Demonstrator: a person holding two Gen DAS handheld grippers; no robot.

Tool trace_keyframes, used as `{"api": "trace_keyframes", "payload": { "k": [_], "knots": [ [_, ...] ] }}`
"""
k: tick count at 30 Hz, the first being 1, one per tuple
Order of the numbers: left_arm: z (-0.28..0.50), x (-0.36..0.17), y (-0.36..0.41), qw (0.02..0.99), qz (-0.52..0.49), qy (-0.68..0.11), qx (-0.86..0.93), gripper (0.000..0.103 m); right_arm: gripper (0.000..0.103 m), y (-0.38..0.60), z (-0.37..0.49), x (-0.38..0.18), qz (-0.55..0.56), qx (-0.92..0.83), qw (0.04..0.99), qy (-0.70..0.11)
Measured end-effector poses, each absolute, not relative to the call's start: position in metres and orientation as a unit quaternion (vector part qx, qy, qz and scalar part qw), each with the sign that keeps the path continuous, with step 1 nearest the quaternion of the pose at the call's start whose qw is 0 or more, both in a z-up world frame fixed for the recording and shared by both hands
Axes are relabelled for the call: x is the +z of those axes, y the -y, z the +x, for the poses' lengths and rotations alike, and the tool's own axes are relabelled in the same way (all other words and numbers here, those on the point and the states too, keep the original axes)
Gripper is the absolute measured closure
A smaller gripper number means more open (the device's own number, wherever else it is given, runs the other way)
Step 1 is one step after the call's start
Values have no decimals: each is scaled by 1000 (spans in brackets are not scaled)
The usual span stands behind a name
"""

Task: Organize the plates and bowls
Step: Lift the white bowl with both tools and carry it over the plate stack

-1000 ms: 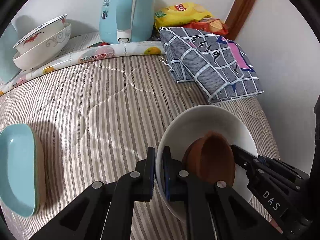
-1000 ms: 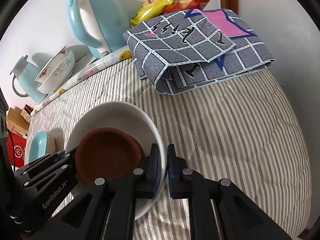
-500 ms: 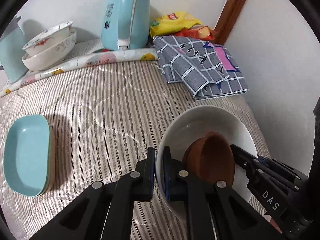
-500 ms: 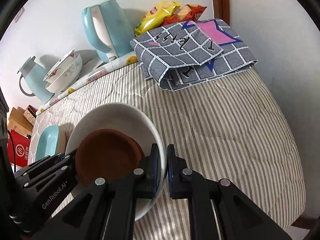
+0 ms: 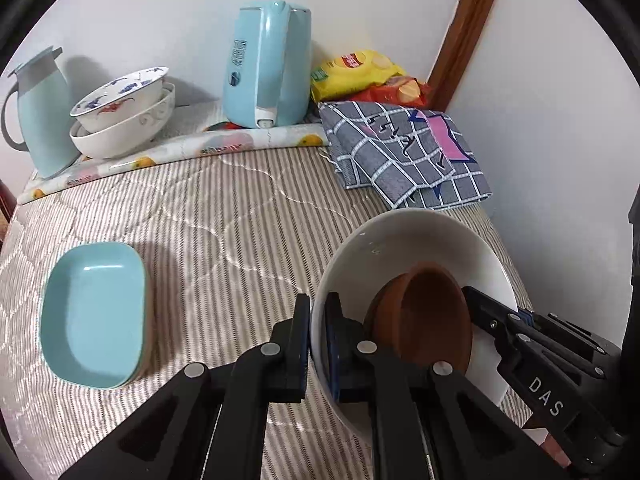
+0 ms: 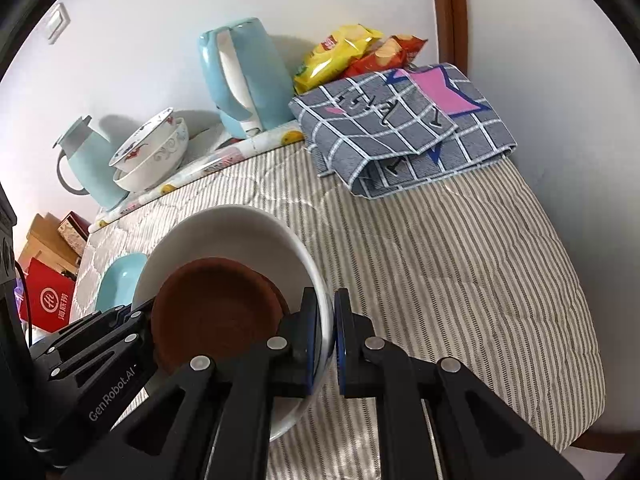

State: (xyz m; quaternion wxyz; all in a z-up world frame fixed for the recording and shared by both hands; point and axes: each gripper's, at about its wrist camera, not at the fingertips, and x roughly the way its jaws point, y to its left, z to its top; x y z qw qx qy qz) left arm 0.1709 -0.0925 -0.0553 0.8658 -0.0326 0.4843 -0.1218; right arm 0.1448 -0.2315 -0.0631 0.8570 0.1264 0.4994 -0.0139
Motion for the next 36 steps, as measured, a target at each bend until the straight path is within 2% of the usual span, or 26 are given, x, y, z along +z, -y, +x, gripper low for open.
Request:
{"api": "trace_keyframes", "payload": {
  "k": [36],
  "knots": [
    [184,-31,-11,879,-69,-465,-85,95,95,131,177,-32,93,20,868,-488]
  ]
}}
